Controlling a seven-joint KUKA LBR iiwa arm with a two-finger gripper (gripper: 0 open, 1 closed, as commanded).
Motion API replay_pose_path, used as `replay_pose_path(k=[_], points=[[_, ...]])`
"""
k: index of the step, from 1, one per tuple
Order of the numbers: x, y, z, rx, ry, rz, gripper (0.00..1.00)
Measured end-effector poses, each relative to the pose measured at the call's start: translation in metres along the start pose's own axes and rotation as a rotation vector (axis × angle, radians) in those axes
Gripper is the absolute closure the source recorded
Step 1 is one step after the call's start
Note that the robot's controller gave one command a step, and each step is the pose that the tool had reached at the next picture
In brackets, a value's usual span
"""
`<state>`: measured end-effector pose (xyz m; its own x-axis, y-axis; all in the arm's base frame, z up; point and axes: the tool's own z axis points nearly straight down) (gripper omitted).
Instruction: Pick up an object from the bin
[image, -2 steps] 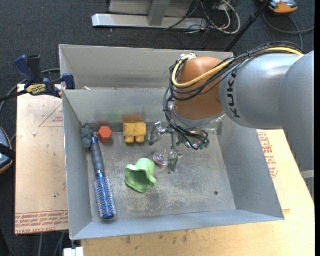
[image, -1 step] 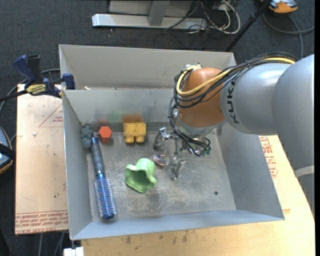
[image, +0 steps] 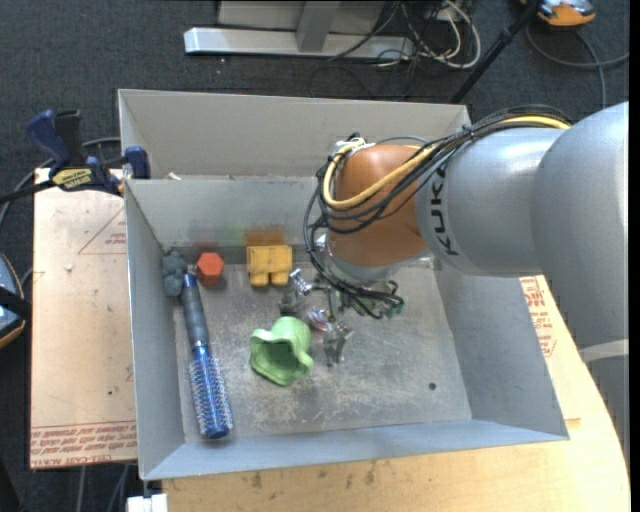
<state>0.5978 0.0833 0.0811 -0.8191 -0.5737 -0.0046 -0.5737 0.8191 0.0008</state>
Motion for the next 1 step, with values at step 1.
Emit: replay_pose_path(k=[1], points=[[0.001, 0.0817, 0.004, 0.001, -0.005, 0.076, 0.0]])
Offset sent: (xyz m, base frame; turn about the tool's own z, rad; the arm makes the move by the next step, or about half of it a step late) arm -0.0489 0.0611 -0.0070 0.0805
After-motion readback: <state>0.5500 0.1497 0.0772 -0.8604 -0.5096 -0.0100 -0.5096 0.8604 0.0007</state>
